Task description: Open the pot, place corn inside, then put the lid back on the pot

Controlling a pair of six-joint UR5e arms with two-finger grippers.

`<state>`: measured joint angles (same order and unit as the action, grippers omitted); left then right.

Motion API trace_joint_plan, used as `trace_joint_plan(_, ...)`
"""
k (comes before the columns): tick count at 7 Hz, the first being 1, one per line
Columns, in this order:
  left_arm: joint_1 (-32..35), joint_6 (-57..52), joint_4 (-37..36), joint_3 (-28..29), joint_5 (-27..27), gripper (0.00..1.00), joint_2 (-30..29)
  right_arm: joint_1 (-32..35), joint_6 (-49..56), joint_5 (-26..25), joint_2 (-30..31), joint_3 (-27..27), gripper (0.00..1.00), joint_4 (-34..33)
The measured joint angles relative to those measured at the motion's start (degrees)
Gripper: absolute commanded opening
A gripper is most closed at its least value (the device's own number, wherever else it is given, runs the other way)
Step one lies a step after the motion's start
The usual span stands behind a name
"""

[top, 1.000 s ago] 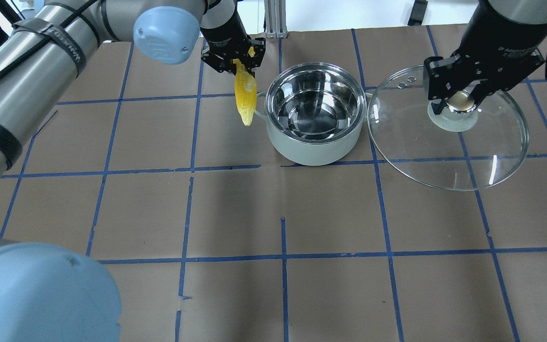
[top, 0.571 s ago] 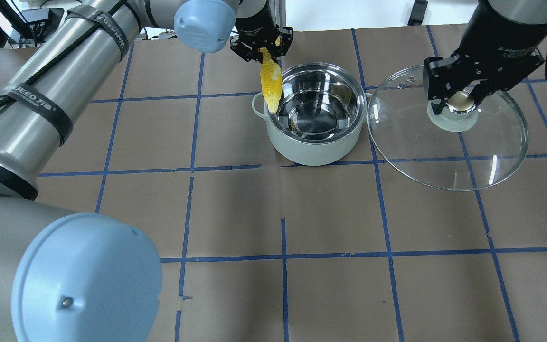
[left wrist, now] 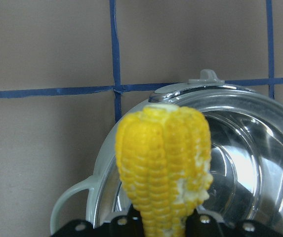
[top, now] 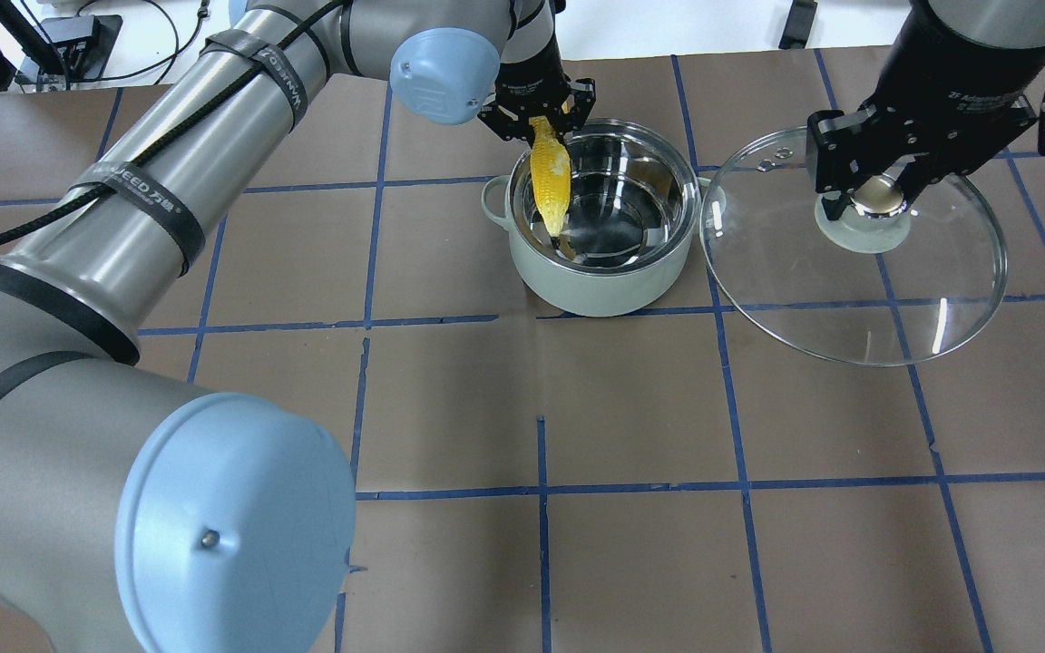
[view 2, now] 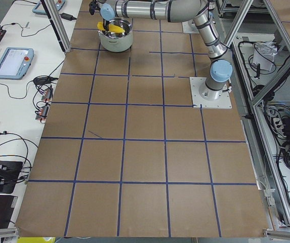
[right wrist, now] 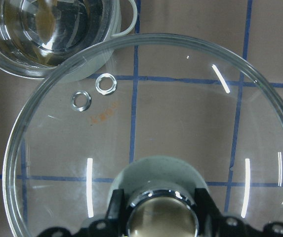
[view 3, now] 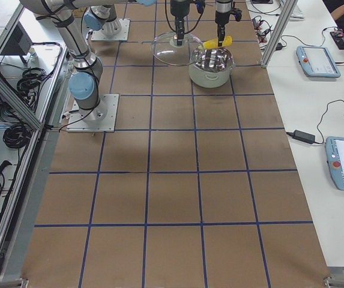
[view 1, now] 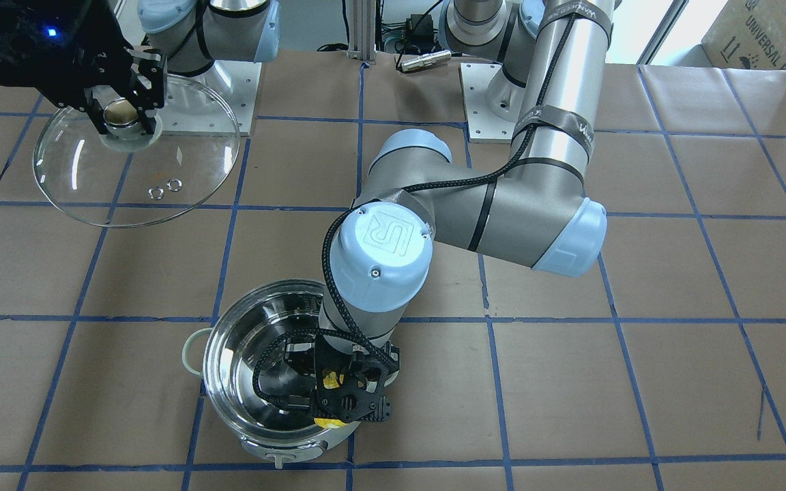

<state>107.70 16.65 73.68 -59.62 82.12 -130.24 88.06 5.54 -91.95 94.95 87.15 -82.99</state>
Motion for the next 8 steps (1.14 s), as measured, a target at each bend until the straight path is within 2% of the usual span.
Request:
trace_joint_plan(3,0.1,1.9,0.7,-1.5,0.1,1.0,1.6,0.0,0.1,0.0,0.1,0.5,0.16,-0.1)
trace_joint_plan(5,-2.2,0.2,1.4,-3.0,0.9,1.0,4.1,0.0,0.2,0.0,0.1,0.6,0.16,-0.2)
trace_joint_plan(6,-4.8,-4.0,1.6,-5.6,1.4,1.0,6.9,0.0,0.1,0.0,0.1,0.5,0.16,-0.2)
trace_joint_plan(8,-12.5,-14.7,1.6,-17.9,1.8,1.0,17.5,0.2,-0.2,0.0,0.1,0.6,0.16,-1.5)
